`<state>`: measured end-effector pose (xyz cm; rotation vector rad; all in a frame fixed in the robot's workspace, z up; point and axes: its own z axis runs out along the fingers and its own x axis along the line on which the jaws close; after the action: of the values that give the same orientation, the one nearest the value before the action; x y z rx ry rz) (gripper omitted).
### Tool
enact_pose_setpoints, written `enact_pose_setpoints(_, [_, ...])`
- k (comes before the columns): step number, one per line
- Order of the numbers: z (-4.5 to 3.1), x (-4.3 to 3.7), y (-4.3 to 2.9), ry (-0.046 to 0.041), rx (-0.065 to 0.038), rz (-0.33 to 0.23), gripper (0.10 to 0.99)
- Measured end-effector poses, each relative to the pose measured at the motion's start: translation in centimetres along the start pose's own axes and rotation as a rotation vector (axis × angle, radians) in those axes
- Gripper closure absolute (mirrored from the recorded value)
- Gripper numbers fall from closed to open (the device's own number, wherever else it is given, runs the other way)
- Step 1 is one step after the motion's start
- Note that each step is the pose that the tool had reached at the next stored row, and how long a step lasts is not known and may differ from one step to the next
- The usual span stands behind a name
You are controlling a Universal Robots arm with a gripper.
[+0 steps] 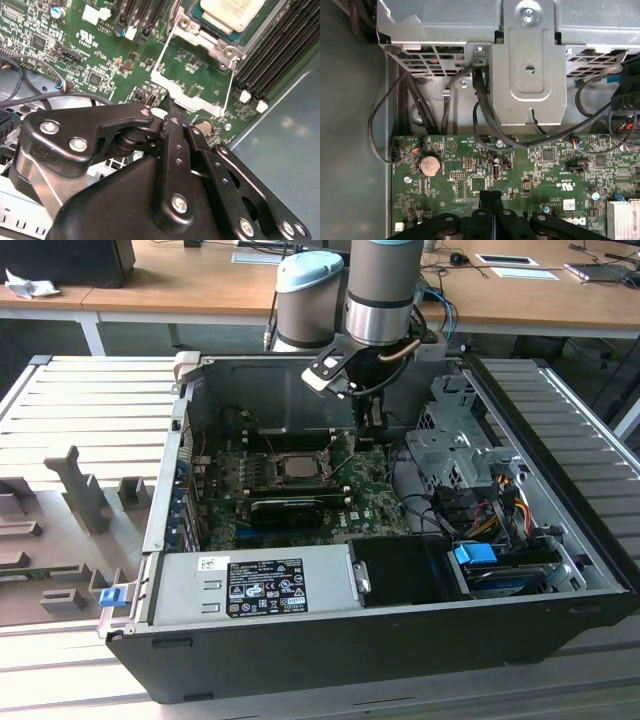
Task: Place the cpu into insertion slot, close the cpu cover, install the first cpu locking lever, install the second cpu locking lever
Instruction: 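Close the cpu cover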
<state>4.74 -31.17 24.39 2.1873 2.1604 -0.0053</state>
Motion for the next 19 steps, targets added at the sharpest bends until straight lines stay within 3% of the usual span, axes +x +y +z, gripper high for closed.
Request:
enact_pose_setpoints(12, [-0.12, -0.04, -2.68, 0.0001, 0.0, 0.0, 0.98])
enact_pose_setpoints(19, [-0.16, -0.05, -3.69, 0.0, 0.0, 0.0, 0.98])
